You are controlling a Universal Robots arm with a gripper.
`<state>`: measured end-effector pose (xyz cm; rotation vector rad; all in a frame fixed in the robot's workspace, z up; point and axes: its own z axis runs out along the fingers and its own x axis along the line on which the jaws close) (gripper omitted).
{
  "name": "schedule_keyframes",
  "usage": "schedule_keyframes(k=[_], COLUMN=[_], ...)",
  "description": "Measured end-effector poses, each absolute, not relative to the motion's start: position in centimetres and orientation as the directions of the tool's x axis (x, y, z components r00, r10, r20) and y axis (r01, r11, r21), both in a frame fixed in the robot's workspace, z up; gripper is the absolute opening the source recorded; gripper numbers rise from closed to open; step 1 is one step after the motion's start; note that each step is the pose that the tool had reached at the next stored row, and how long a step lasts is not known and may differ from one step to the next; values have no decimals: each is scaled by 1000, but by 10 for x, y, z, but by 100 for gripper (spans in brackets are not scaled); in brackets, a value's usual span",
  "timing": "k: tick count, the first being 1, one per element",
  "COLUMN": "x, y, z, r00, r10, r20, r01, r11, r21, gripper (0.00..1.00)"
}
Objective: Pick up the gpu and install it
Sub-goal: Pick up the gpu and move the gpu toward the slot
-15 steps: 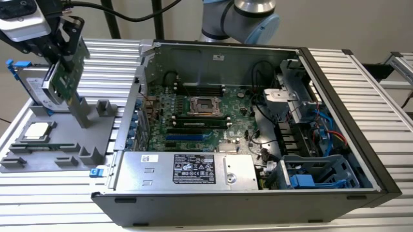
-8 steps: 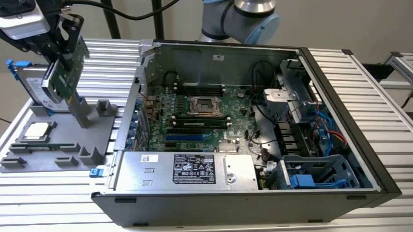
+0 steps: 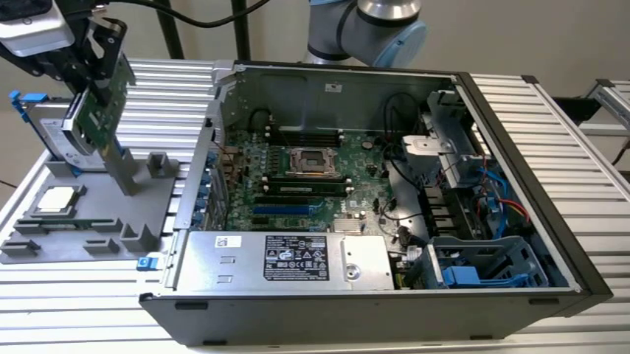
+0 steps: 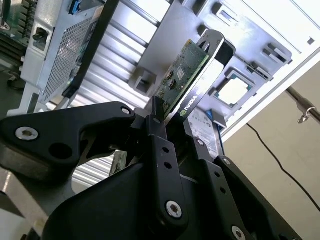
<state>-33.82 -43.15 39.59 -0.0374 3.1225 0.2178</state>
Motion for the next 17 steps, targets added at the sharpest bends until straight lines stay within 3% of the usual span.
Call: schedule_keyframes(k=[17], x=[-338], y=[-432], z=[402], r00=[-1000], r10=[-23], r20=[-13], r01=[-25], r11=[989], r21=[146], gripper=[0])
